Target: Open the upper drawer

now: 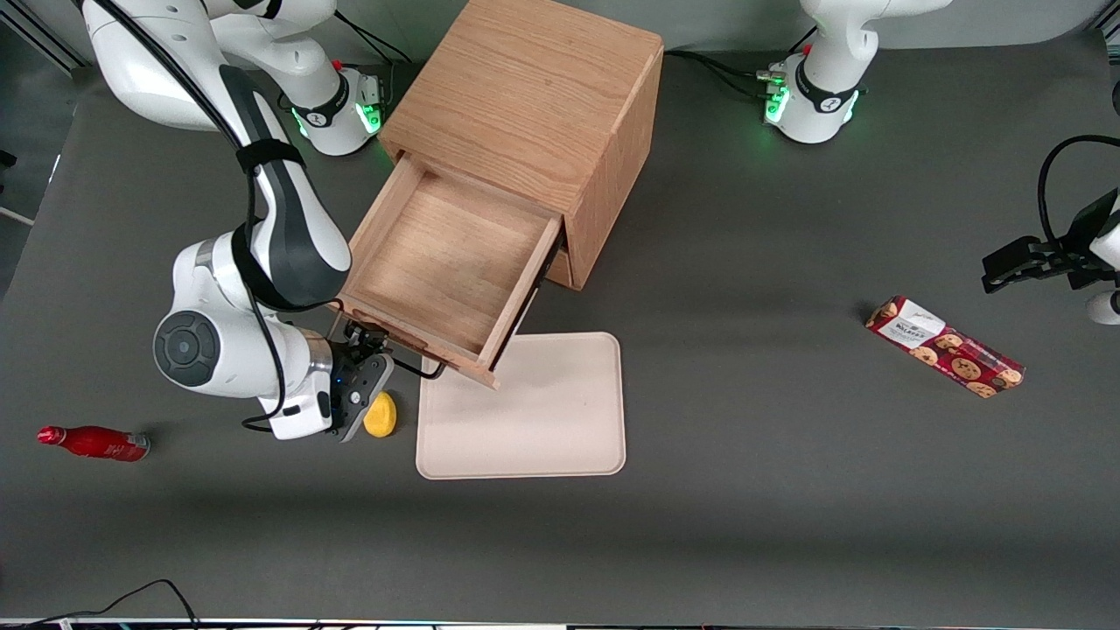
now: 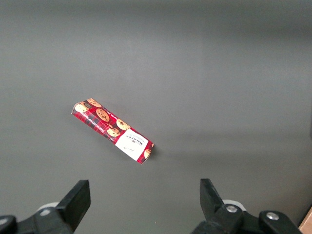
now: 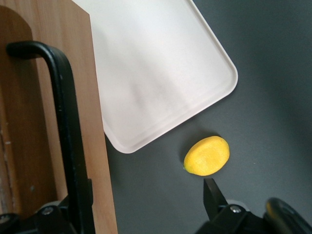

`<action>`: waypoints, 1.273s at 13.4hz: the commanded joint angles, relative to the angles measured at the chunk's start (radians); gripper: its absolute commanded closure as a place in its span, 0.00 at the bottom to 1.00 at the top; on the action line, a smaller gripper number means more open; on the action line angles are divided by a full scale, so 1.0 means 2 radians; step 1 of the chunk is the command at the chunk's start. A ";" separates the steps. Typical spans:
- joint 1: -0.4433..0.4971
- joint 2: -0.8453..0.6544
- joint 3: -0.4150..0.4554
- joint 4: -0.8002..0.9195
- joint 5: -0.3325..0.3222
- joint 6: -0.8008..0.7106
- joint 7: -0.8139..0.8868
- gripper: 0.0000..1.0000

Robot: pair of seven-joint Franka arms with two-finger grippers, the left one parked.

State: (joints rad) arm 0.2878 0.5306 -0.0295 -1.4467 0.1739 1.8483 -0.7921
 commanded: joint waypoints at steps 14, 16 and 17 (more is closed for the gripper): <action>-0.015 -0.031 0.003 0.058 0.003 -0.024 -0.021 0.00; -0.016 -0.065 0.003 0.056 0.002 -0.024 -0.023 0.00; -0.016 -0.085 0.002 0.050 -0.006 -0.024 -0.020 0.00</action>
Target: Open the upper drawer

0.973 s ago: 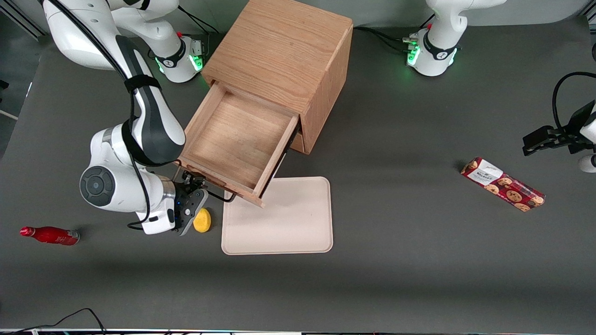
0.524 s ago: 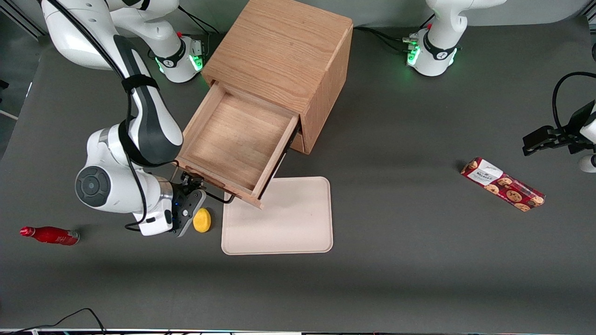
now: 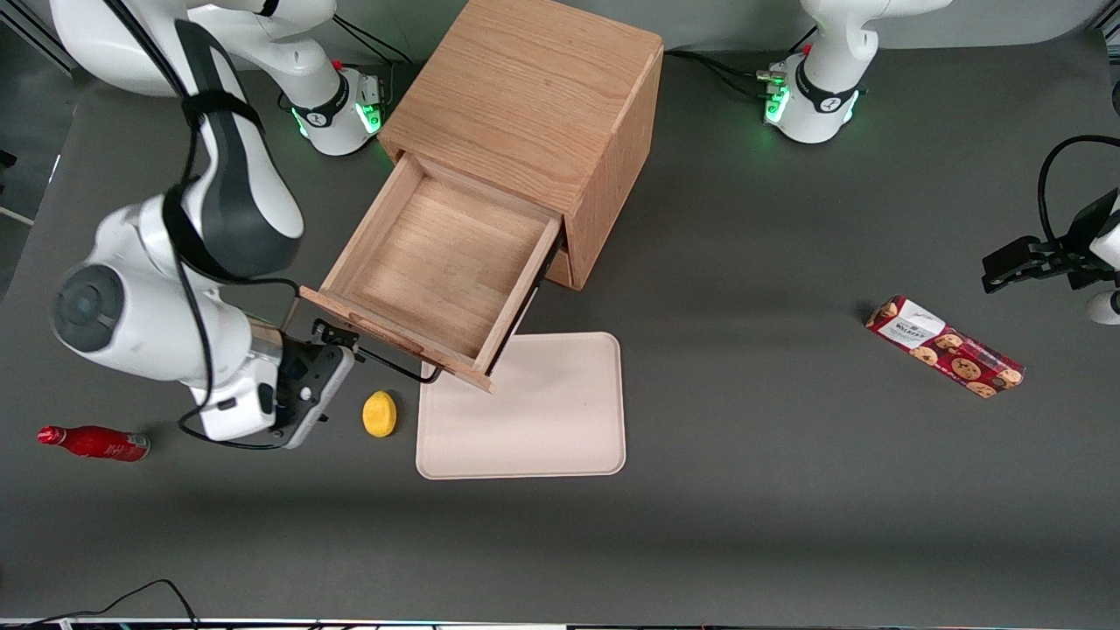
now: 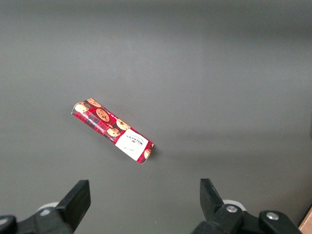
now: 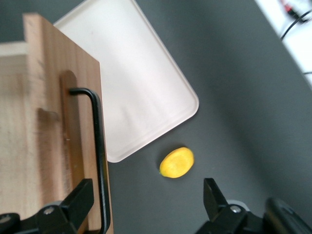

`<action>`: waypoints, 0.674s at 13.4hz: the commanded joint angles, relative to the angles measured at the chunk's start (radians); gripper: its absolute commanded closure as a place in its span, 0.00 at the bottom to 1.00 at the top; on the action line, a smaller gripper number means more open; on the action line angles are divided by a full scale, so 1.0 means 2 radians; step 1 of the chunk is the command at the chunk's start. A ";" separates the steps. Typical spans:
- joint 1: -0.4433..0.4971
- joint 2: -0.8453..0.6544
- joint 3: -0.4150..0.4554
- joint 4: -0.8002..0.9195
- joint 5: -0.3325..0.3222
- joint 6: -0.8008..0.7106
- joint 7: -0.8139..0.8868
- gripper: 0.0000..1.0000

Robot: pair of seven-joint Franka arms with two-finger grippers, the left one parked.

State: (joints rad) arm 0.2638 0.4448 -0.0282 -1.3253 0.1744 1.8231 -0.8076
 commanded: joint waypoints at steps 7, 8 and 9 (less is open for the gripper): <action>-0.008 -0.163 -0.004 -0.131 -0.017 -0.057 0.276 0.00; -0.008 -0.169 -0.009 -0.137 -0.018 -0.069 0.336 0.00; -0.008 -0.184 -0.021 -0.156 -0.036 -0.072 0.367 0.00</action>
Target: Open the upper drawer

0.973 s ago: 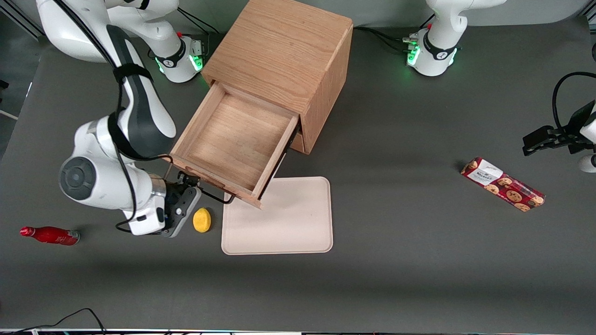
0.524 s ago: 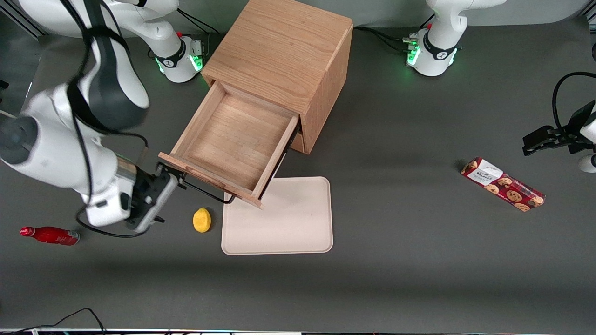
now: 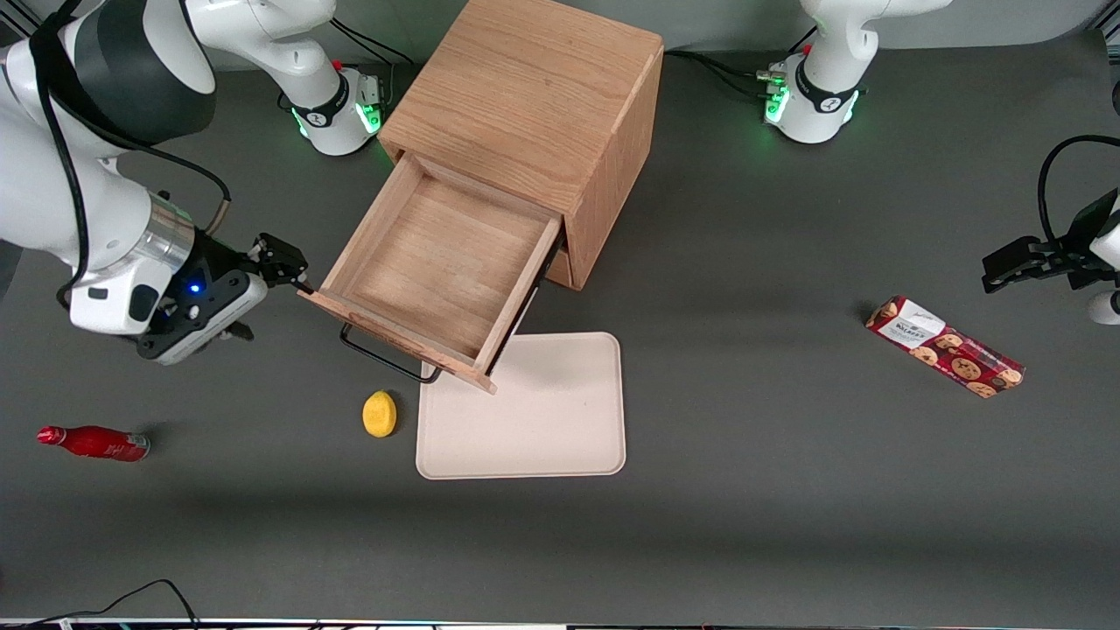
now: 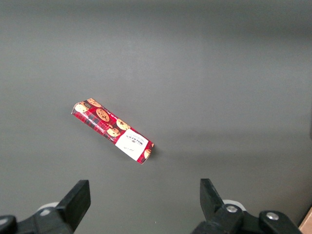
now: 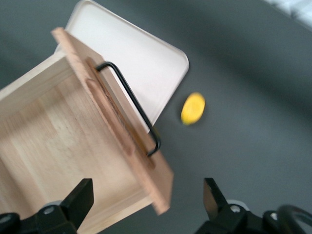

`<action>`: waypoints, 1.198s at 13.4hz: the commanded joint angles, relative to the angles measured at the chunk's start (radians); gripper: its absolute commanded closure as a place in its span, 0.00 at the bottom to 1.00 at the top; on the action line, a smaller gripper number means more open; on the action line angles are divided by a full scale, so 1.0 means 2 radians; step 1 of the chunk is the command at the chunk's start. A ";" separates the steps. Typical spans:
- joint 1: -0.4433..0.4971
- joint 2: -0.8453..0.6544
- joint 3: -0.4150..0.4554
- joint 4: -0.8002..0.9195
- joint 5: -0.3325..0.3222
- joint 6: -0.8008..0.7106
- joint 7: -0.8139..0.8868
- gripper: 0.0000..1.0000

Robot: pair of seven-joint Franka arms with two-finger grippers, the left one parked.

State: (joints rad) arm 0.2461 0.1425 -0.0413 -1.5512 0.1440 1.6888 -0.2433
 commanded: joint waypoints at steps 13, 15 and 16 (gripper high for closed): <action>-0.055 -0.115 -0.037 -0.140 -0.077 0.020 0.111 0.00; -0.059 -0.111 -0.040 -0.121 -0.077 0.018 0.112 0.00; -0.062 -0.112 -0.044 -0.110 -0.077 0.012 0.112 0.00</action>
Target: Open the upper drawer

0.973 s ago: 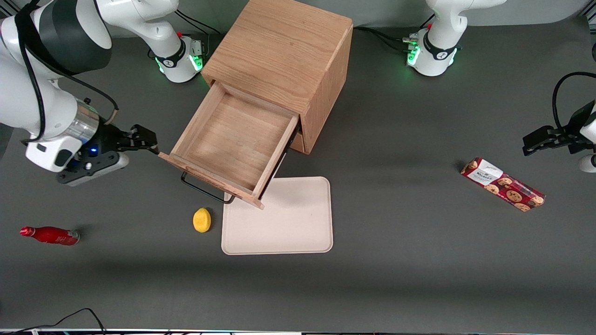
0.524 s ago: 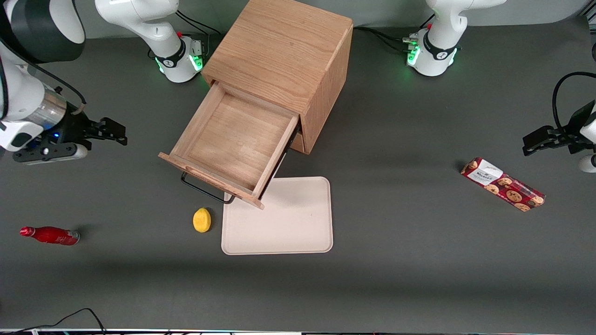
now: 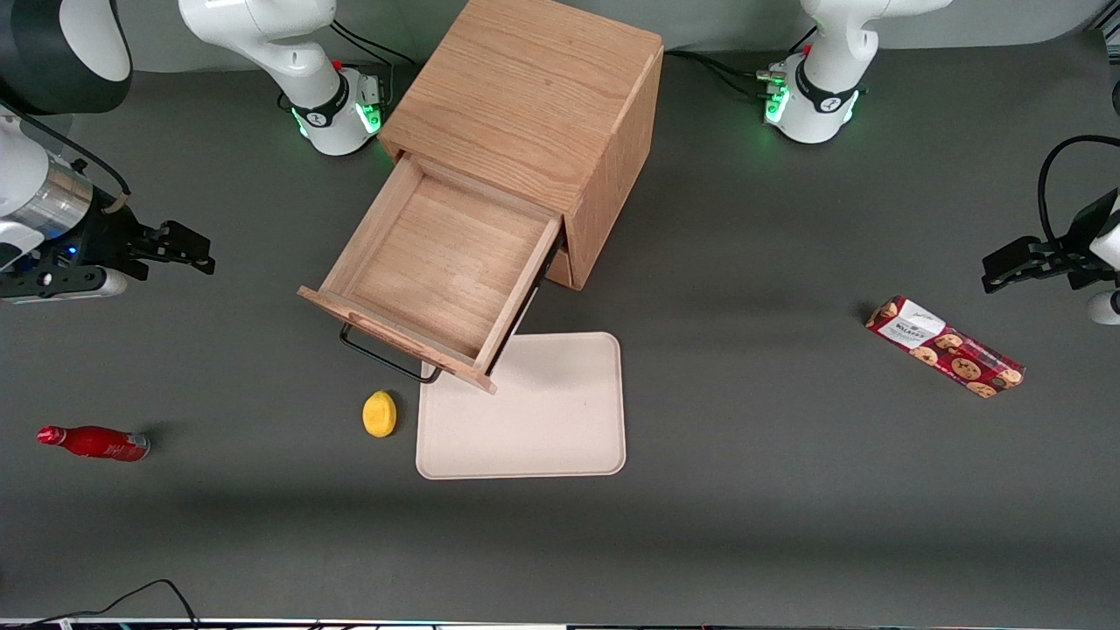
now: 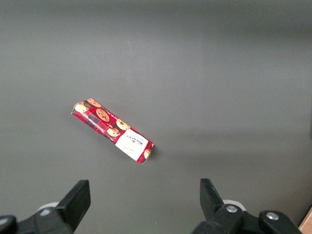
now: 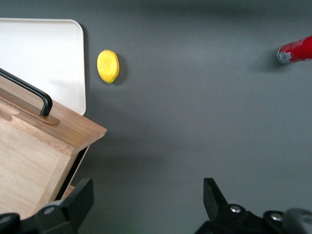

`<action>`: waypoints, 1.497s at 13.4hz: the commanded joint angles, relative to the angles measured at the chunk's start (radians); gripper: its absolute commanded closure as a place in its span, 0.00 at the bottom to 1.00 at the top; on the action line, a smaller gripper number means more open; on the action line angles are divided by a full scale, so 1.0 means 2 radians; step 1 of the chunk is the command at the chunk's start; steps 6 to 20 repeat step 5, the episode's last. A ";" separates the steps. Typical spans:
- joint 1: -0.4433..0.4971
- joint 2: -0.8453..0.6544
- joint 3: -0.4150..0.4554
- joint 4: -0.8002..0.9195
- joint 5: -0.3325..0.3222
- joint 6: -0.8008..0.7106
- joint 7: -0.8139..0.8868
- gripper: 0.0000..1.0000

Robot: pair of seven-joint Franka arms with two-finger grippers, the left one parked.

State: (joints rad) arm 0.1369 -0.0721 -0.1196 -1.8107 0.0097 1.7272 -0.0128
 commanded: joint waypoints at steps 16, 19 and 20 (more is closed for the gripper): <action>-0.008 -0.003 -0.014 0.035 -0.009 -0.019 -0.003 0.00; -0.008 -0.003 -0.014 0.035 -0.009 -0.019 -0.003 0.00; -0.008 -0.003 -0.014 0.035 -0.009 -0.019 -0.003 0.00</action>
